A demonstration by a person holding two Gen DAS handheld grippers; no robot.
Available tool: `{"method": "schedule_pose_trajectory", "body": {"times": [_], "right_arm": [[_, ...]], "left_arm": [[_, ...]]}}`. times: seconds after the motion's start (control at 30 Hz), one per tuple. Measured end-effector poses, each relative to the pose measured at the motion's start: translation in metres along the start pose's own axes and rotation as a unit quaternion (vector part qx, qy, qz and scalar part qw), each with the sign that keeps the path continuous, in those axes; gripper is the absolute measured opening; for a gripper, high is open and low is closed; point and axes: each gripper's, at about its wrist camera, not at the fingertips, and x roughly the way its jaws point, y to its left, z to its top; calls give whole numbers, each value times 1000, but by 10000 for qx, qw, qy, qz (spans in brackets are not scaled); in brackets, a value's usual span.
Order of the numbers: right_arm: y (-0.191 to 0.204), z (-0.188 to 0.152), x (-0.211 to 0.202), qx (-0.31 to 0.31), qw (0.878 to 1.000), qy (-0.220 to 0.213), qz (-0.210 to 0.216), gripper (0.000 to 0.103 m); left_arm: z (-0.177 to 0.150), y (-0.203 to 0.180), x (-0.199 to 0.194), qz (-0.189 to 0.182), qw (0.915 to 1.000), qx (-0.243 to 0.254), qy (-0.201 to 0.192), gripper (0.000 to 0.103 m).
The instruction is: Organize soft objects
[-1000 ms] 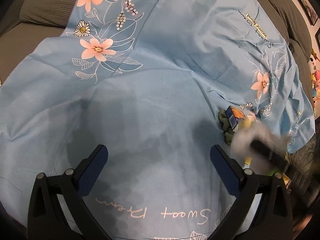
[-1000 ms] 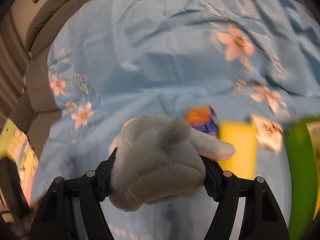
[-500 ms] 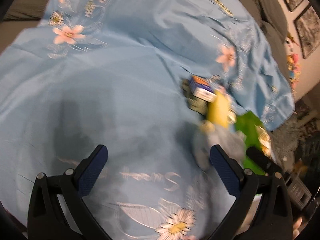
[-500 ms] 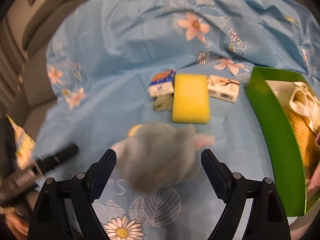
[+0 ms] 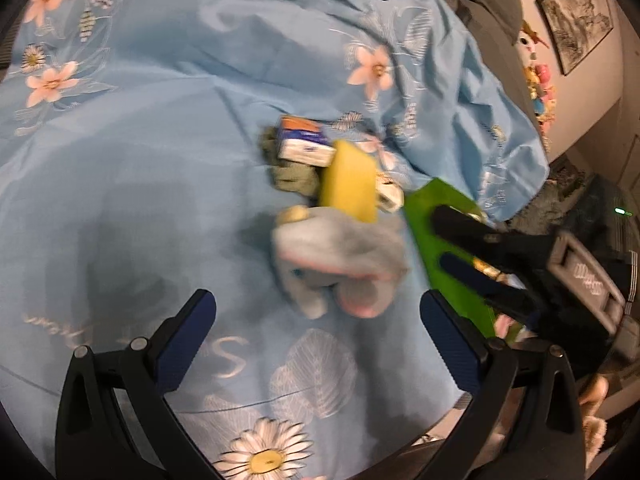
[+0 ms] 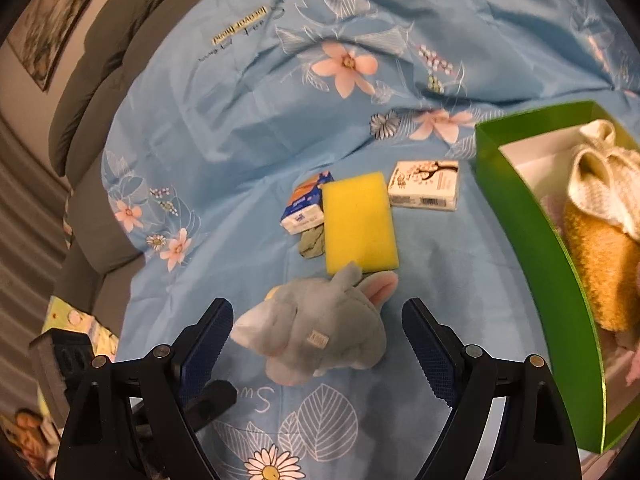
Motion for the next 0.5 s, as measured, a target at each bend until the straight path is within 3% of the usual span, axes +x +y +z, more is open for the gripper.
{"method": "schedule_pose_trajectory", "body": {"times": [0.1,0.17,0.23,0.33,0.4,0.5], "right_arm": [[-6,5,14,116,9996,237,138,87],[-11,9,24,233,9987,394,227,87],[-15,10,32,269,9983,473,230,87],[-19,10,50,321,9957,748,453,87],[-22,10,63,301,9951,892,294,87],[-25,6,81,302,9928,1121,310,78]], "left_arm": [[3,-14,12,-120,9997,193,42,97],[3,-21,28,135,9988,434,201,79],[4,-17,44,169,9985,311,414,70],[6,-8,56,-87,9983,74,574,62],[7,-7,60,-84,9982,116,590,58],[8,-10,61,-245,9979,194,571,33]]}}
